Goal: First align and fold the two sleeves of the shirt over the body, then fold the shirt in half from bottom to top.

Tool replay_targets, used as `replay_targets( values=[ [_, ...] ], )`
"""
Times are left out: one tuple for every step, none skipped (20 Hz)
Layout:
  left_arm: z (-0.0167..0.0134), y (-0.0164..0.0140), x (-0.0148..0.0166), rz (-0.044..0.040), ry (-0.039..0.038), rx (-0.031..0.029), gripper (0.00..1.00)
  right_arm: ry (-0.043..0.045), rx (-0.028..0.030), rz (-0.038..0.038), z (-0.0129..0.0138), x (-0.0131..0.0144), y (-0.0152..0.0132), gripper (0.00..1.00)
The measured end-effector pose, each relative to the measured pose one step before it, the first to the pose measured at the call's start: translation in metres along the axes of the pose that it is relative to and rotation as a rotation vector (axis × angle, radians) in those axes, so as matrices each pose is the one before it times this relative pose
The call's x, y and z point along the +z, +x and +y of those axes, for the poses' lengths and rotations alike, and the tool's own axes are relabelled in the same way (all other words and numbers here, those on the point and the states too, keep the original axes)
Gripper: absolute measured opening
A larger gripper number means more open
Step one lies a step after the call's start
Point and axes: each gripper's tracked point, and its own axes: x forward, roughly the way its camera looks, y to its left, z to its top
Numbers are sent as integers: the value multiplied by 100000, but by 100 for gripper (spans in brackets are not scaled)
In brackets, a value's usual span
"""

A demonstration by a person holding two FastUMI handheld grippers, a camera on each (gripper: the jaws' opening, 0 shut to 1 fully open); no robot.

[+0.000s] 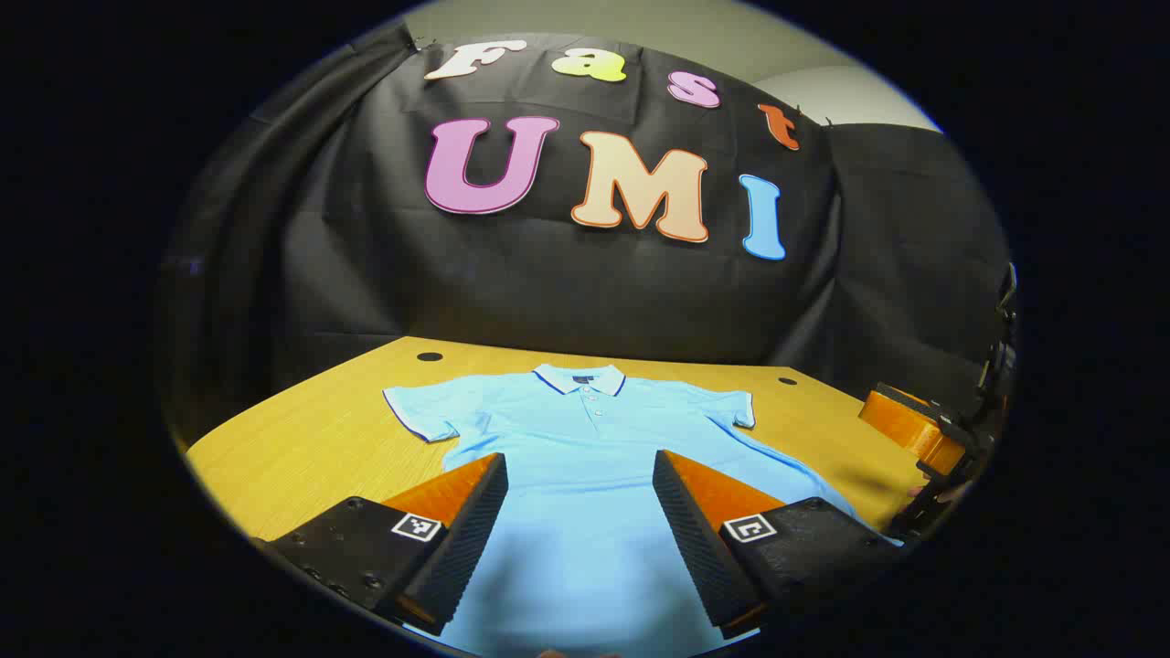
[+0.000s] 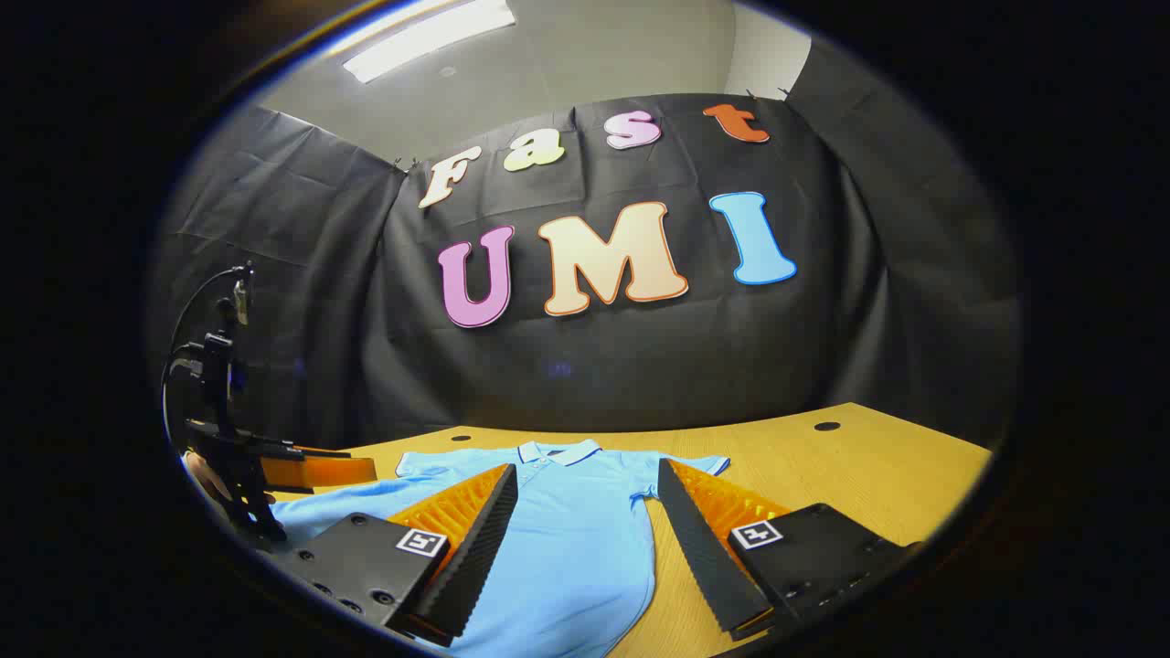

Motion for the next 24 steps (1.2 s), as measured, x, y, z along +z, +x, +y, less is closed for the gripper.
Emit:
replay_targets(
  values=[
    [19,-46,2,215,17,70,95,-20,-165,-412,-36,122,-26,97],
    [-1,80,-101,62,-76,51,95,-56,-107,-218,-23,23,20,94],
    [-9,-47,123,-98,2,-75,95,-65,-81,8,-27,50,-41,96],
    [-56,3,-91,109,128,-27,95,61,-139,188,-54,-58,32,97],
    [-22,-89,22,137,158,-88,95,141,107,296,-25,-60,11,97],
    [-78,68,-56,-18,93,-161,95,17,-95,329,45,-117,37,97],
    [-1,4,-3,50,60,-69,95,-70,77,315,9,-69,25,97],
    [19,-13,-75,148,42,-21,96,-72,179,236,31,-77,-17,97],
    [16,14,24,162,70,13,96,-139,215,201,121,-46,31,97],
    [115,80,-143,185,-8,268,96,-216,294,150,106,-103,14,94],
    [124,106,31,102,-113,264,95,-224,100,89,-22,-10,37,97],
    [11,-21,-101,8,-43,95,95,-319,60,247,65,-118,-12,97],
    [61,79,-74,184,-19,86,95,-223,7,202,19,-49,-1,97],
    [175,101,-325,630,119,247,95,43,113,206,-11,-94,10,97],
    [172,161,-180,617,184,497,95,343,230,305,106,25,-52,97],
    [145,121,-189,324,176,344,96,375,318,301,24,-106,12,97],
    [110,99,-101,449,147,214,96,148,51,312,-94,-23,38,97],
    [211,106,-41,375,100,319,96,-239,-581,600,-179,-114,2,97],
    [158,43,-142,354,-114,499,96,-390,-949,1013,-264,-65,80,97],
    [145,5,-120,207,-133,181,95,-280,-125,684,-71,-15,57,97],
    [120,42,-29,200,-186,155,96,-374,-440,580,-133,186,187,97],
    [37,166,-300,675,-48,-171,96,-339,-123,841,-188,306,258,97],
    [44,105,-164,701,-200,17,96,-677,449,1881,-128,292,598,94],
    [-34,-25,-113,647,-326,-147,96,-667,477,2116,-173,288,571,97]
  ],
)
